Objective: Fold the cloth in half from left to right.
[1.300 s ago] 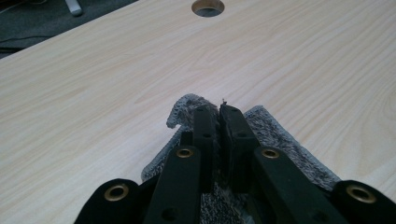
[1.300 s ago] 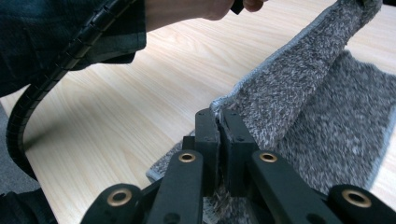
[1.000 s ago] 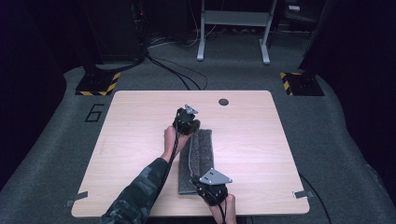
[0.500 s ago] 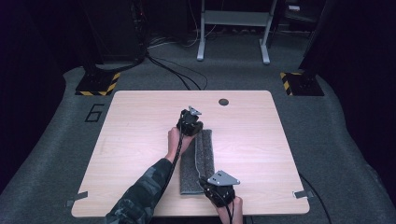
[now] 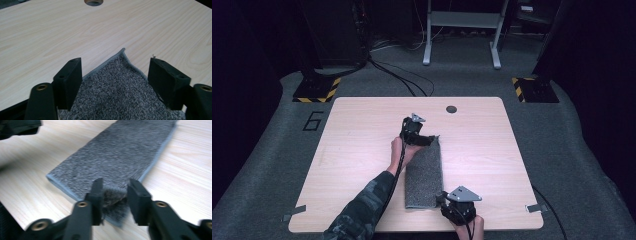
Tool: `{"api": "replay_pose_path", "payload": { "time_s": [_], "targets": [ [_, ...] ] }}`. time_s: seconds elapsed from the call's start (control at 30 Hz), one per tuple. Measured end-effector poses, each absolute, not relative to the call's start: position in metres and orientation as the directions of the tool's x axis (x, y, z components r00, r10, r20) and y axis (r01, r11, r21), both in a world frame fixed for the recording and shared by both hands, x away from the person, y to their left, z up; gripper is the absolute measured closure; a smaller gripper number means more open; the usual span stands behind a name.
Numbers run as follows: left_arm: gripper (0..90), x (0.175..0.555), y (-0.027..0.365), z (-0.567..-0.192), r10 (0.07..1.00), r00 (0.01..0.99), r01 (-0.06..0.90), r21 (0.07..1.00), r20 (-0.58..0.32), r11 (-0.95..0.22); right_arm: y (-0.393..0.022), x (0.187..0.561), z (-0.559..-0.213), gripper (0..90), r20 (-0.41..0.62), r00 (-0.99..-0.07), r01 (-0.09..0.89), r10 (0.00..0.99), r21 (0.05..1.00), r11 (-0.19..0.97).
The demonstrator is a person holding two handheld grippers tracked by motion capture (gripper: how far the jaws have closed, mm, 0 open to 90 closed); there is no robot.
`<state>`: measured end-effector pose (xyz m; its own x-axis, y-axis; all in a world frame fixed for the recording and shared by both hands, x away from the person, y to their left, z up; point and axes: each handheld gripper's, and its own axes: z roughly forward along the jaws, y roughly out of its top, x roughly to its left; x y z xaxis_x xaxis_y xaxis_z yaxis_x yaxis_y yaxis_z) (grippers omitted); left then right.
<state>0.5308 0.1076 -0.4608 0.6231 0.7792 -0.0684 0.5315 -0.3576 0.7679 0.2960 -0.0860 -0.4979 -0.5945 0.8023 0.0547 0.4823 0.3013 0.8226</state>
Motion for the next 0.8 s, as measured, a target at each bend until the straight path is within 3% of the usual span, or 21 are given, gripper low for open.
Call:
{"api": "replay_pose_path", "payload": {
  "time_s": [0.23,0.33,0.5,0.8],
  "targets": [
    [18.3,0.524,0.129,-0.463,0.781,0.623,0.537,0.753,-0.051,-0.379,-0.101,0.303,-0.487,45.1,0.081,-0.551,0.490,0.831,0.837,0.244],
    [17.5,0.521,0.135,-0.469,0.789,0.612,0.553,0.740,-0.050,-0.382,-0.097,0.314,-0.491,34.7,0.079,-0.560,0.512,0.825,0.816,0.269],
    [16.7,0.519,0.145,-0.485,0.799,0.601,0.585,0.703,-0.040,-0.405,-0.087,0.329,-0.507,25.7,0.043,-0.562,0.545,0.826,0.770,0.331],
    [14.8,0.514,0.153,-0.510,0.803,0.594,0.622,0.665,-0.056,-0.414,-0.083,0.331,-0.526,23.1,-0.018,-0.561,0.547,0.828,0.742,0.387]
  ]
}}
